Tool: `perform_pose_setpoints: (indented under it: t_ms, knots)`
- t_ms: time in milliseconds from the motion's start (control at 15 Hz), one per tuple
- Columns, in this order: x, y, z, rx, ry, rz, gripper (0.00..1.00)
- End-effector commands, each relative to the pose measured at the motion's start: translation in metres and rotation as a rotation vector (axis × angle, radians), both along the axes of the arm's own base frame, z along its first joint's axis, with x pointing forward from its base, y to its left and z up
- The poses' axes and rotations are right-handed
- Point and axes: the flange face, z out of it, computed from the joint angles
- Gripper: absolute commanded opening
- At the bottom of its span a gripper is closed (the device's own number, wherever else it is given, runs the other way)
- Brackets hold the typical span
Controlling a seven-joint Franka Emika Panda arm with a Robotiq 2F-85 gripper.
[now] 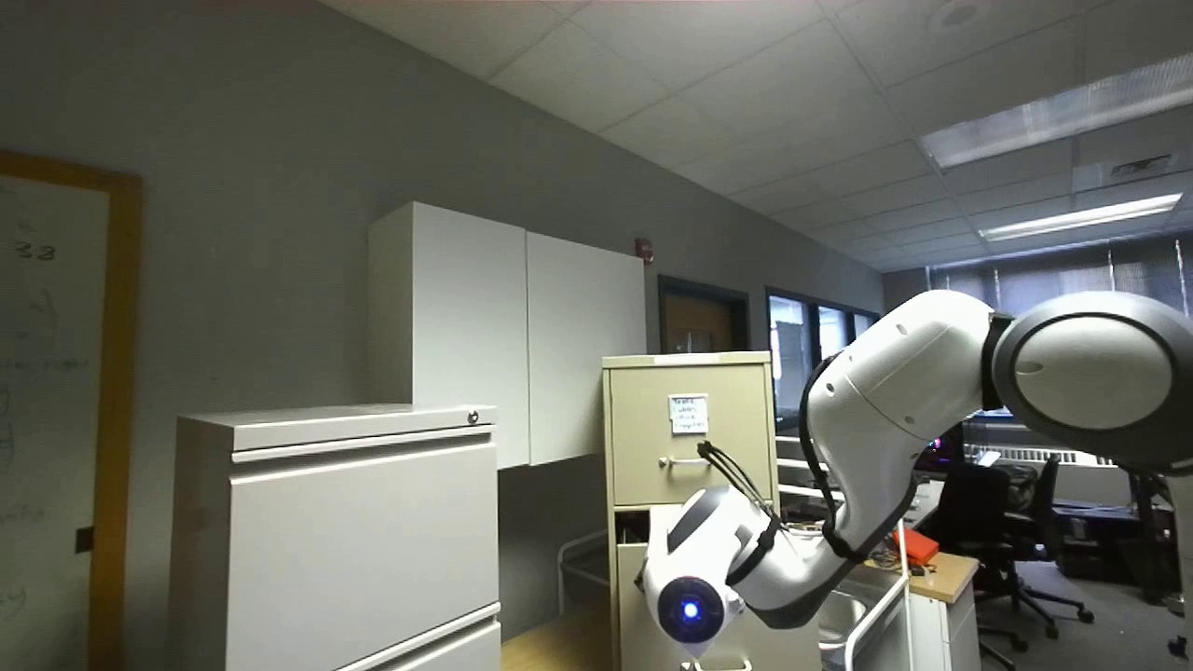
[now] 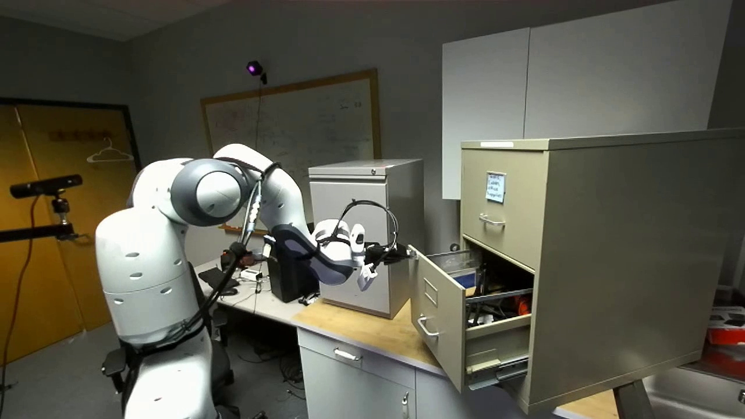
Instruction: Close the bottom drawer of the beige file cabinet
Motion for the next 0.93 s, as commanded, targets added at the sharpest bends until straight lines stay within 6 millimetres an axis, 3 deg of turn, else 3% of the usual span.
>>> perform_pose_setpoints:
  t_ms: [0,200,400,600,733,867]
  knots:
    - [0.011,-0.003,-0.009,0.06,-0.021,-0.008,0.0]
    - [0.009,0.002,-0.015,0.171,-0.027,-0.062,0.0]
    - [0.005,0.014,-0.054,0.332,0.045,-0.126,0.0]
    - [0.026,0.003,-0.087,0.372,0.068,-0.135,0.0]
    - [0.048,-0.019,-0.084,0.344,0.043,-0.123,0.0]
    - [0.071,-0.048,-0.058,0.27,0.006,-0.077,0.0]
